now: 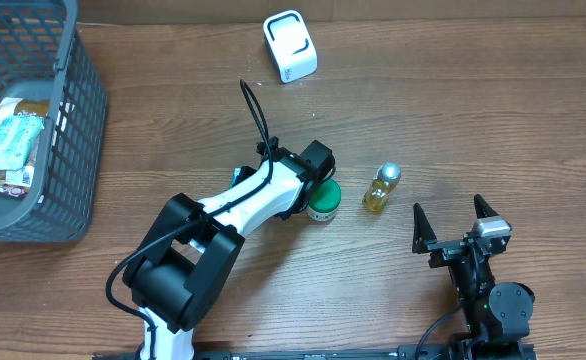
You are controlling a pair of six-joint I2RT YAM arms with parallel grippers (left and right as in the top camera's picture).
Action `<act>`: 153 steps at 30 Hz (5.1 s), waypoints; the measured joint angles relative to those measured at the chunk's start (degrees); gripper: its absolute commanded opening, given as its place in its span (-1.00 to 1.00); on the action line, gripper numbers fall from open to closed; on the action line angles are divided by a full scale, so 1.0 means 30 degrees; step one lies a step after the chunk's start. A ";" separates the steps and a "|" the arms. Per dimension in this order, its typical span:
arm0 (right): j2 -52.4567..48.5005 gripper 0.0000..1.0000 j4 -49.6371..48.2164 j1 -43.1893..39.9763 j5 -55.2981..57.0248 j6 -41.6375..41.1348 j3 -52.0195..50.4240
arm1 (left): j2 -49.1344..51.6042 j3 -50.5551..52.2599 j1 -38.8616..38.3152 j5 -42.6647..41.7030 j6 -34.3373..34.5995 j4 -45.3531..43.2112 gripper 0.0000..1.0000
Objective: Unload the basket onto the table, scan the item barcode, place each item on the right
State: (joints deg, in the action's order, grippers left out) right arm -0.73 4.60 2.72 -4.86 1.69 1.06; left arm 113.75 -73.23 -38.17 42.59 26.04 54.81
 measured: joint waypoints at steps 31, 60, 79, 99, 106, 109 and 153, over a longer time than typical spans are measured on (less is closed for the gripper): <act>0.0000 1.00 0.0007 -0.0007 -0.0007 0.0000 0.0000 | -0.2193 -0.0393 0.2200 -0.5501 0.0270 -0.0561 0.17; 0.0000 1.00 0.0007 0.0000 -0.0007 0.0007 0.0000 | -0.2419 0.1647 0.5005 -1.1781 -0.0750 -0.3359 0.05; 0.0000 1.00 0.0000 0.0000 -0.0007 0.0007 0.0000 | -0.2419 0.2331 0.5005 -1.1978 -0.0809 -0.4503 -0.63; 0.0000 1.00 0.0000 -0.0007 -0.0007 0.0007 0.0000 | -0.2419 0.2288 0.2237 -1.2998 0.0765 -0.5209 -0.66; 0.0000 1.00 0.0000 0.0000 -0.0007 0.0000 0.0000 | -0.2419 0.2288 0.1843 -1.2998 0.0918 -0.5217 -0.56; 0.0000 1.00 0.0000 0.0000 -0.0007 0.0007 0.0000 | -0.2419 0.2288 0.1749 -1.2990 0.0882 -0.5217 -0.13; 0.0000 1.00 0.0000 0.0000 -0.0015 0.0000 0.0000 | -0.4626 -0.9632 0.5574 -0.8553 -0.5253 0.6018 0.47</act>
State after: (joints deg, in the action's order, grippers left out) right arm -0.73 4.60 2.72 -4.91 1.69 1.06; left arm 99.88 -102.13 -21.45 16.93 10.28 72.86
